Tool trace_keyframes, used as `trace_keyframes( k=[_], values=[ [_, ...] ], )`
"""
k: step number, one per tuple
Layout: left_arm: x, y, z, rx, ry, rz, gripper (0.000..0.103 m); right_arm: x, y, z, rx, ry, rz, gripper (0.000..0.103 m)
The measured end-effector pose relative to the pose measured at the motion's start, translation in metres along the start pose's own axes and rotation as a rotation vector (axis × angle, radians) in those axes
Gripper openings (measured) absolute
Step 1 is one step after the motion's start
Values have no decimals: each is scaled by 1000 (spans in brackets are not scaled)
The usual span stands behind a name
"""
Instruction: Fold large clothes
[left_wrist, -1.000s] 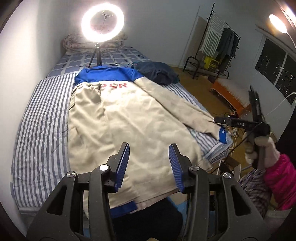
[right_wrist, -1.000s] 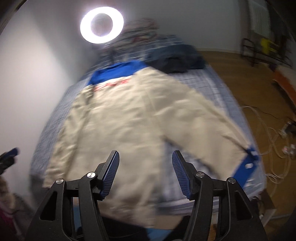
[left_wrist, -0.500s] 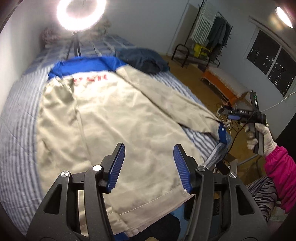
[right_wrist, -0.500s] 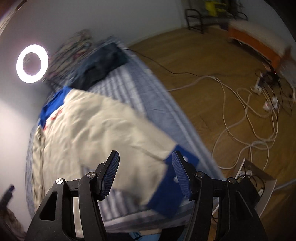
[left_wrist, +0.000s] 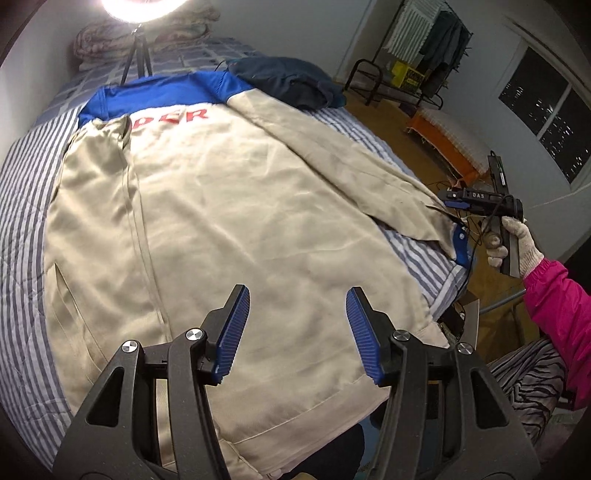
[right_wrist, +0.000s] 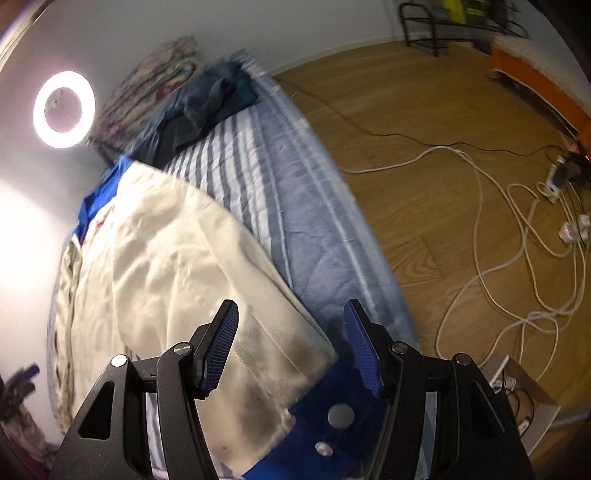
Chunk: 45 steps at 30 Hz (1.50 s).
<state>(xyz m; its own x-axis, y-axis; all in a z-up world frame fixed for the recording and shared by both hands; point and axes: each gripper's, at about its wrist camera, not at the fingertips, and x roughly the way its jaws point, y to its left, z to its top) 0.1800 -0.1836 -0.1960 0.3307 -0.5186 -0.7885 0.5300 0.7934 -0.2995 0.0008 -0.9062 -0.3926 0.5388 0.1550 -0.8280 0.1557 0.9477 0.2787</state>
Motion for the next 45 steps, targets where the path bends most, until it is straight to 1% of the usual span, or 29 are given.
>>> trace_keyframes(
  k=[3,4,6,7,8,9,12,16,19,20,22,23,25,28,31,34,37,38,39,42,44,45],
  values=[
    [6,8,2,-19,11,9,56,10,0,-2,-29,28,-9,58],
    [8,9,2,-22,13,11,56,13,-1,-4,-32,44,-12,56],
    [11,11,5,-28,17,14,56,15,1,-7,-40,62,13,33],
    [12,11,6,-28,17,18,56,14,4,-9,-53,67,20,28],
    [12,10,7,-26,16,21,56,11,8,-9,-75,62,10,17],
    [12,9,8,-22,15,22,56,9,10,-10,-88,59,-4,11],
    [9,5,8,-6,7,13,56,0,17,-11,-82,42,-25,7],
    [1,1,6,14,-14,19,56,-19,39,-12,-88,10,-26,5],
    [-8,4,5,2,-29,16,56,-42,70,-16,-148,-38,-14,5],
    [-12,5,5,0,-36,18,56,-51,84,-19,-174,-60,-4,5],
    [-19,8,4,-8,-51,18,56,-69,111,-29,-218,-93,56,4],
    [-24,10,3,-16,-60,15,56,-74,124,-34,-246,-103,69,4],
    [-33,13,1,-27,-78,15,56,-85,162,-50,-352,-122,83,4],
    [-44,20,-2,-41,-96,20,56,-88,214,-79,-494,-120,111,4],
    [-54,28,-7,-62,-111,24,56,-85,255,-106,-603,-92,159,4],
    [-61,40,-14,-98,-122,31,56,-69,288,-134,-683,-13,224,4],
    [-62,53,-19,-147,-113,27,56,-40,316,-164,-773,72,237,4],
    [-61,57,-22,-164,-107,23,56,-31,321,-171,-779,101,240,4],
    [-59,62,-24,-183,-97,18,56,-15,327,-181,-792,164,256,5],
    [-52,68,-31,-219,-75,14,56,10,333,-191,-817,240,233,13],
    [-47,69,-38,-240,-58,-4,56,6,329,-187,-792,255,263,14],
    [-45,68,-42,-245,-48,-16,56,-3,323,-180,-760,246,310,16]
  ],
)
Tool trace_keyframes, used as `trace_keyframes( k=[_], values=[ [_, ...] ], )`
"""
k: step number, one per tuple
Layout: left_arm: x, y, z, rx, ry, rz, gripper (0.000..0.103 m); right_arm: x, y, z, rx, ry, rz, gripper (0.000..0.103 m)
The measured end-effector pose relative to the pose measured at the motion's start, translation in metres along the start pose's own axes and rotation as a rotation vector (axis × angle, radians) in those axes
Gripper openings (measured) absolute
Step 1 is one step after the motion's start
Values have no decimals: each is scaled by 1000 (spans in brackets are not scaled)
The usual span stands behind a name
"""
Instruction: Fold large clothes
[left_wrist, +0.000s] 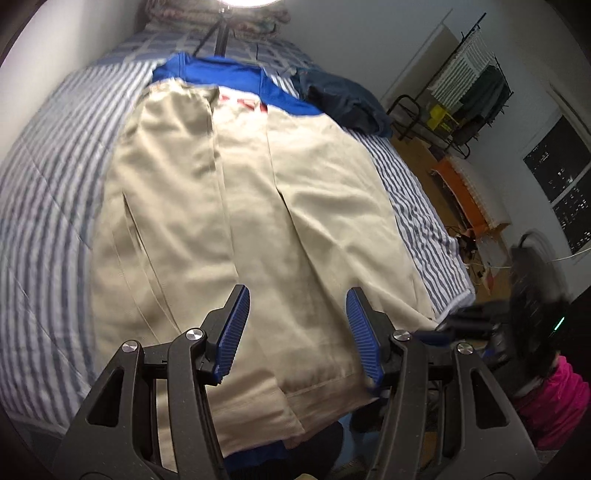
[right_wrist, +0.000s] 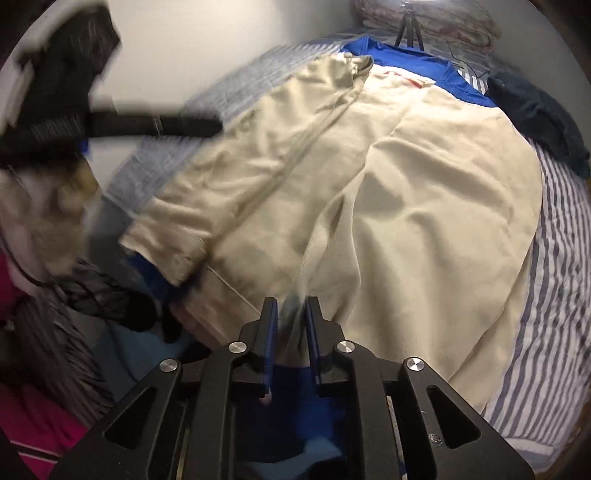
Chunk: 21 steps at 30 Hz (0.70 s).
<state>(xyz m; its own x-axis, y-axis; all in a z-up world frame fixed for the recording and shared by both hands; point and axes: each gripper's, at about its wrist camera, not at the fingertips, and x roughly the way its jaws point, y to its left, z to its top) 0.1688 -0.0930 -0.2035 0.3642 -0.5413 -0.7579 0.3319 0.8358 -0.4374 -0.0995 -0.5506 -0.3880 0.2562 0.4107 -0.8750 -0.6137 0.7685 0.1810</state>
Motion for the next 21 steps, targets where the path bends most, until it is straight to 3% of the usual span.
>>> trace_keyframes(
  k=[1,3,7,10,14,21],
  values=[
    [4,-1,-4,-5,15,-11,56,-11,-4,-1,22,-31,29,18],
    [13,-4,-13,-15,47,-40,56,-39,-24,-7,103,-126,78,35],
    [29,-12,-30,-52,111,-112,56,-70,-77,-34,305,-228,74,40],
    [45,-17,-40,-104,172,-162,56,-65,-114,-60,451,-212,81,40],
    [61,-27,-47,-147,218,-194,56,-44,-142,-82,587,-162,168,40],
    [79,-46,-59,-160,268,-191,56,-13,-126,-91,574,-66,224,40]
  ],
)
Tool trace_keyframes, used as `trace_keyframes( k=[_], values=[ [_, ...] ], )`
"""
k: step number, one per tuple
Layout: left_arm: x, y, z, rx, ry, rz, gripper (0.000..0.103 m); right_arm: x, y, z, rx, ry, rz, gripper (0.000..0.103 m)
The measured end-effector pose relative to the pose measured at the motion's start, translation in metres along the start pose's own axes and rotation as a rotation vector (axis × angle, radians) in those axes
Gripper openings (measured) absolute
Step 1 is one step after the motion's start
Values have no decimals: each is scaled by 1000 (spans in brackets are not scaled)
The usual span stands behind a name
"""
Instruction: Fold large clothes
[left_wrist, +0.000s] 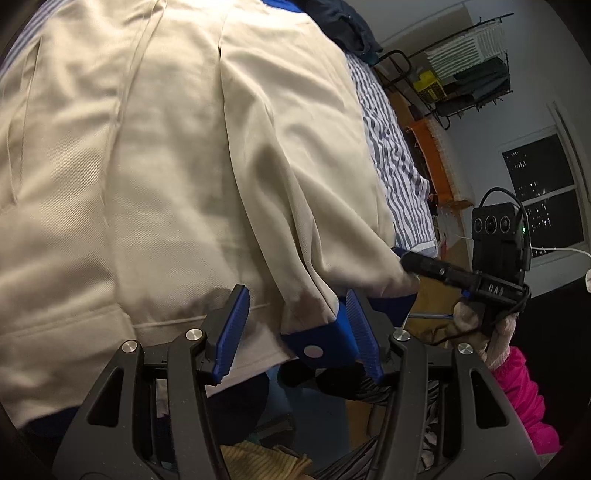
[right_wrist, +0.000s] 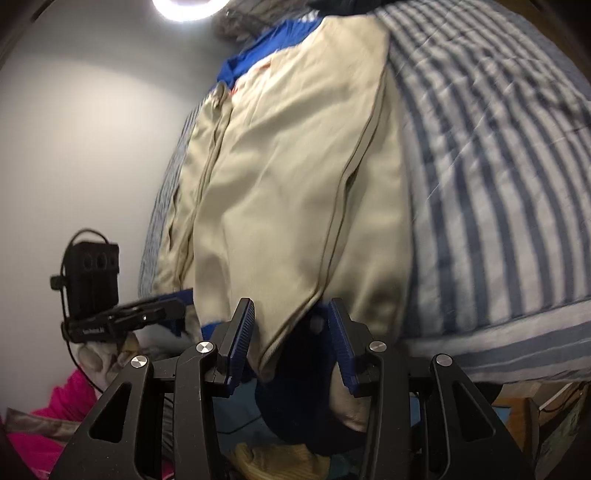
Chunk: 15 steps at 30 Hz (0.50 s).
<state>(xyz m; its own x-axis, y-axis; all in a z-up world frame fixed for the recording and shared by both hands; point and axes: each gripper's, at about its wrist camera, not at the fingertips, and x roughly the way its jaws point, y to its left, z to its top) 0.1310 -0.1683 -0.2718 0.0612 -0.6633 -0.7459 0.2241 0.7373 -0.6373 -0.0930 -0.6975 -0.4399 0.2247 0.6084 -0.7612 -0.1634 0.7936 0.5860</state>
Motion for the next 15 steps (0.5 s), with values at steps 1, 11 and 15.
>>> trace_keyframes(
  k=[1,11,15],
  values=[
    [3,-1,0,-3,2,0,56,2,1,-2,-3,7,6,40],
    [16,-3,4,-38,7,-210,9,-4,27,3,-32,-76,88,7],
    [0,-2,3,-13,-22,-427,9,-31,18,0,30,-148,187,7]
  ],
)
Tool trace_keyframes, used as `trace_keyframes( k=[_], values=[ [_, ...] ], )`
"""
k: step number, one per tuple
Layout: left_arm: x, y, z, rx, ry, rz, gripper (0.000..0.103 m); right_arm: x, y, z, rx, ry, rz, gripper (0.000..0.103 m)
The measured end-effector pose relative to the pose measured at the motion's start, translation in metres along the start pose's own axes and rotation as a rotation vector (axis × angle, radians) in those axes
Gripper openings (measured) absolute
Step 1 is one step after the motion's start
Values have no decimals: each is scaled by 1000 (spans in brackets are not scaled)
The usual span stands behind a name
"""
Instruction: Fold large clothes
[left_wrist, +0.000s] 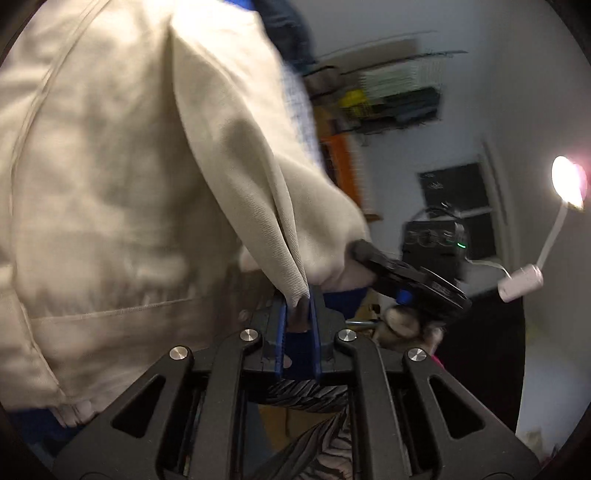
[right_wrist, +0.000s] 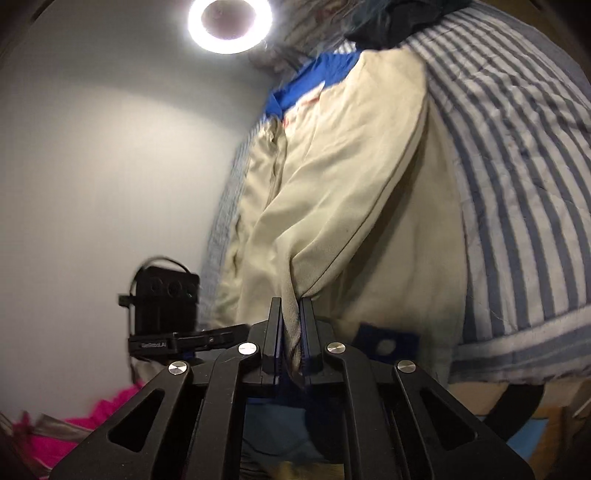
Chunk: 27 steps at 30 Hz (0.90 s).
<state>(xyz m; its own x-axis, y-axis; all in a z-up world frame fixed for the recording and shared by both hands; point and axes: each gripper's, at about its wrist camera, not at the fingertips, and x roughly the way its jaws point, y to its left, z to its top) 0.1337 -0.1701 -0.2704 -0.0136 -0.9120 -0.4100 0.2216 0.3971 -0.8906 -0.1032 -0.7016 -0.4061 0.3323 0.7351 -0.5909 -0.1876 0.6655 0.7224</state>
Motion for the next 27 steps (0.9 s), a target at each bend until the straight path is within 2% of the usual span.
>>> trace_keyframes(
  k=[1,3,4,5,7,9,10,12,17,19,20,22,24,26,27],
  values=[
    [2,4,1,7,19,19,9,-1,-3,0,-2,0,-30,7],
    [8,21,0,-41,53,67,9,7,-17,1,31,31,-100,11],
    [11,30,-1,-64,59,141,10,12,-24,0,58,48,-108,11],
    [12,34,-2,-67,65,186,13,17,-31,-1,79,67,-122,11],
    [11,34,-4,-61,61,218,24,27,-33,0,65,106,-154,11],
    [11,21,-5,-4,57,271,26,30,-30,5,40,115,-154,16],
    [9,18,-7,20,56,287,26,31,-28,10,34,108,-157,20],
    [9,15,-9,44,57,310,26,37,-27,24,35,89,-174,36],
    [3,19,-10,4,51,289,26,55,-55,56,94,93,-255,37],
    [4,20,-9,24,55,290,26,61,-63,63,143,73,-214,7],
    [3,21,-10,33,55,290,23,63,-62,67,141,68,-219,3],
    [1,19,-11,34,55,256,14,56,-47,72,82,40,-247,2],
    [2,22,-10,20,56,236,14,42,-24,80,-13,-4,-272,2],
    [7,25,-9,22,59,265,14,32,-15,86,-66,-52,-323,2],
    [8,26,-8,26,59,280,14,32,-18,86,-67,-50,-354,2]
  ],
)
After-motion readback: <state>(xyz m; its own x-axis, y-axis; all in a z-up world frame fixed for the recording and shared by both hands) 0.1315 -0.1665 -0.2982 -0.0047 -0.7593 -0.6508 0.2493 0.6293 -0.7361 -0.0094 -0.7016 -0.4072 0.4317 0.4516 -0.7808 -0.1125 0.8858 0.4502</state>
